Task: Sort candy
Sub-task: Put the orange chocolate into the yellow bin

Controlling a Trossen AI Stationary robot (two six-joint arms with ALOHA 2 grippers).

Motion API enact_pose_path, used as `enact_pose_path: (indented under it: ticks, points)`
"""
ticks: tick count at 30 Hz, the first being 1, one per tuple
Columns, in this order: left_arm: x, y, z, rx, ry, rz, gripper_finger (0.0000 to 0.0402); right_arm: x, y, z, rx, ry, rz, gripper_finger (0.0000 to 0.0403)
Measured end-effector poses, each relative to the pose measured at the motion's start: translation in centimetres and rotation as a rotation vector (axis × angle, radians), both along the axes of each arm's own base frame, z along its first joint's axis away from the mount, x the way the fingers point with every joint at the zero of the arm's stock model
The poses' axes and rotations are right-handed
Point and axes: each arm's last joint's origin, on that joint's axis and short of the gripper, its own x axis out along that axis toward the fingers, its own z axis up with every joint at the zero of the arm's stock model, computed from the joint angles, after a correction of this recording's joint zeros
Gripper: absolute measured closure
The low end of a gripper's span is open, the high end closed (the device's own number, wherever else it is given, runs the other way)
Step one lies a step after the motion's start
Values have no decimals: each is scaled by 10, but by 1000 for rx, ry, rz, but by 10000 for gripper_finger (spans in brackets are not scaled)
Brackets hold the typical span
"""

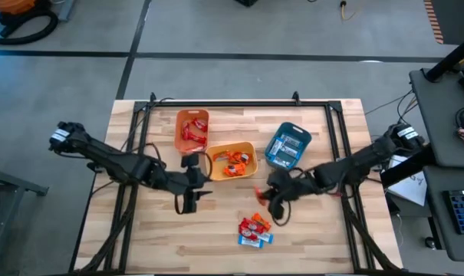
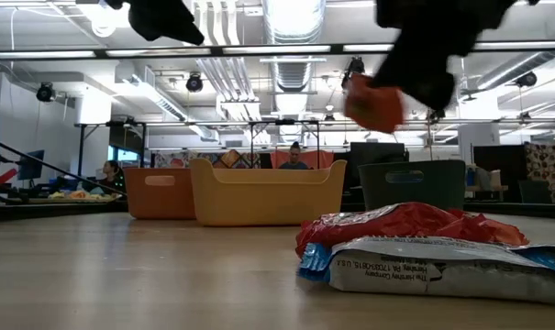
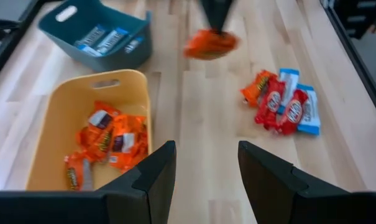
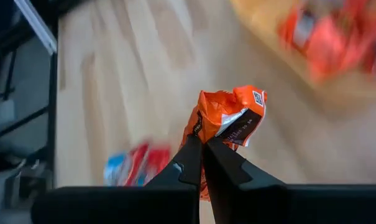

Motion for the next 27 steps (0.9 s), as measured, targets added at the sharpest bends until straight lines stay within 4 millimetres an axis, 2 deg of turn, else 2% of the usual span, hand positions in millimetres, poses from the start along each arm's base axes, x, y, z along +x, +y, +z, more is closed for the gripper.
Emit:
enact_pose_path:
  ticks: [7,13,20,27]
  points:
    - [2,-14,-10,17,35,-47,244,27,-41,7,-219,-177,-19,394]
    - [4,-20,-14,21,45,-62,244,38,-67,10,-360,-241,-65,394]
    - [5,-21,-15,19,40,-64,244,49,-75,10,-502,-307,-61,394]
    - [5,-21,-15,18,37,-64,244,60,-75,-2,-616,-331,-48,394]
